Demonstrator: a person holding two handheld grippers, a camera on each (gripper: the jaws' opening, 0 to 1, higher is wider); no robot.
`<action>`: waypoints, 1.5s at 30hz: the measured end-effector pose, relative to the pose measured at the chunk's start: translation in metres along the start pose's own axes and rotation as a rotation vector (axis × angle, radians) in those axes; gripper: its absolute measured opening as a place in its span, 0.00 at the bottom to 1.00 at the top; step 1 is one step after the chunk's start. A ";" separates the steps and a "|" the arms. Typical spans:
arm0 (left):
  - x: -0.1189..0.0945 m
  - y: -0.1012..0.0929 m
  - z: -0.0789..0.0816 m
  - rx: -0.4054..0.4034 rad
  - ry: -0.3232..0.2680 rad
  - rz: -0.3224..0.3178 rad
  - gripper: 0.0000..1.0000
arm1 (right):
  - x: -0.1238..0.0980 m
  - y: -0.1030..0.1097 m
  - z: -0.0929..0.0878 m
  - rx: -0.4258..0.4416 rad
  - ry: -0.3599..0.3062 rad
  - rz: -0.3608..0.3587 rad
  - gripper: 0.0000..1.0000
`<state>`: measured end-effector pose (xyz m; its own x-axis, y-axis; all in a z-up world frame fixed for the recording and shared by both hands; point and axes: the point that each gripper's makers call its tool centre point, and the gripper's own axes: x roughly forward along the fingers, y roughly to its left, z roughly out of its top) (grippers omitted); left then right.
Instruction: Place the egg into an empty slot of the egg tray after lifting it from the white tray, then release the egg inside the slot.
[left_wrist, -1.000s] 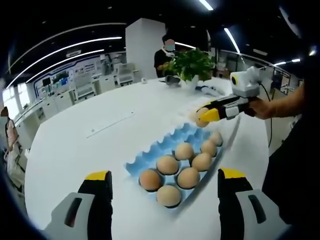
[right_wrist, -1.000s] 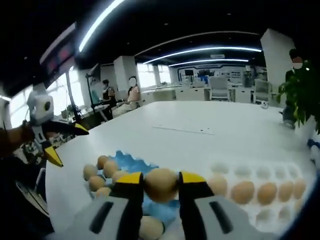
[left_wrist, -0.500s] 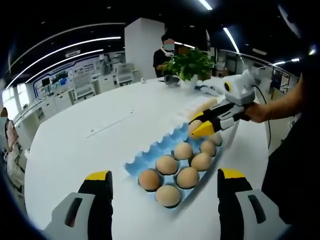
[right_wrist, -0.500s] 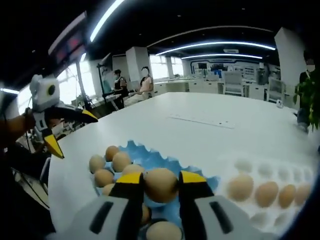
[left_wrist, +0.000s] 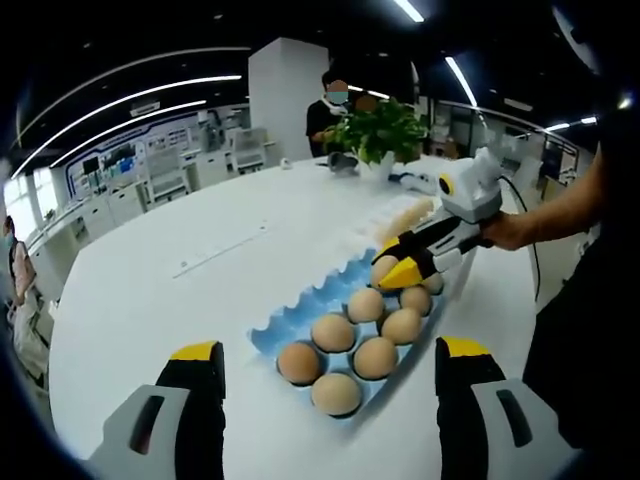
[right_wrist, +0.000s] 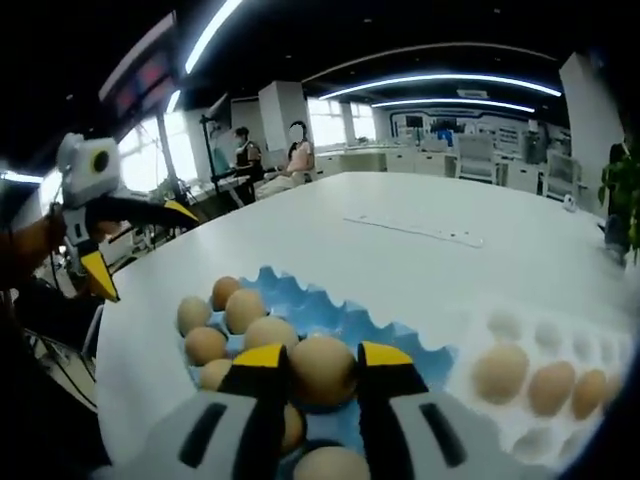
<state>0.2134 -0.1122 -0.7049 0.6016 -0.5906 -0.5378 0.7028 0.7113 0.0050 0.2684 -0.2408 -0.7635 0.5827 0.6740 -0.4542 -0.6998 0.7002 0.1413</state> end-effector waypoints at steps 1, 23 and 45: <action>0.000 0.000 0.000 0.000 -0.001 -0.001 0.88 | 0.001 0.001 -0.001 0.005 0.005 0.005 0.27; -0.002 -0.002 0.003 -0.013 -0.010 0.006 0.88 | 0.000 0.003 -0.006 -0.001 0.015 0.026 0.27; -0.002 -0.004 0.002 -0.010 -0.013 0.003 0.87 | -0.062 -0.048 -0.004 0.128 -0.086 -0.144 0.27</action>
<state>0.2100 -0.1150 -0.7019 0.6088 -0.5933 -0.5266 0.6973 0.7168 -0.0016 0.2640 -0.3171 -0.7458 0.7101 0.5782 -0.4018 -0.5513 0.8115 0.1936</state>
